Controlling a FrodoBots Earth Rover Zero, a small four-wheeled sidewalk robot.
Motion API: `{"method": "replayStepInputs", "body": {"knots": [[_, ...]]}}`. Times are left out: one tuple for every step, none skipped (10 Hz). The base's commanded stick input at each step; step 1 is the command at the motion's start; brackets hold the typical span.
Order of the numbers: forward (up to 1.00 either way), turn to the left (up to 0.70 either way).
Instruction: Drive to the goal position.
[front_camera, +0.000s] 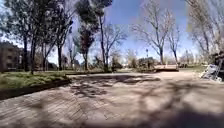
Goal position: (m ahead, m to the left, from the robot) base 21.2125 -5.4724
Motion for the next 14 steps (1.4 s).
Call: {"method": "replayStepInputs", "body": {"knots": [[0.85,-0.26],[0.85,-0.09],[0.85,0.0],[0.85,0.0],[0.85,0.0],[0.85,0.0],[0.85,-0.1],[0.85,-0.34],[0.85,-0.24],[0.85,0.0],[0.85,0.0],[0.85,0.0],[0.85,0.0],[0.85,0.0]]}}
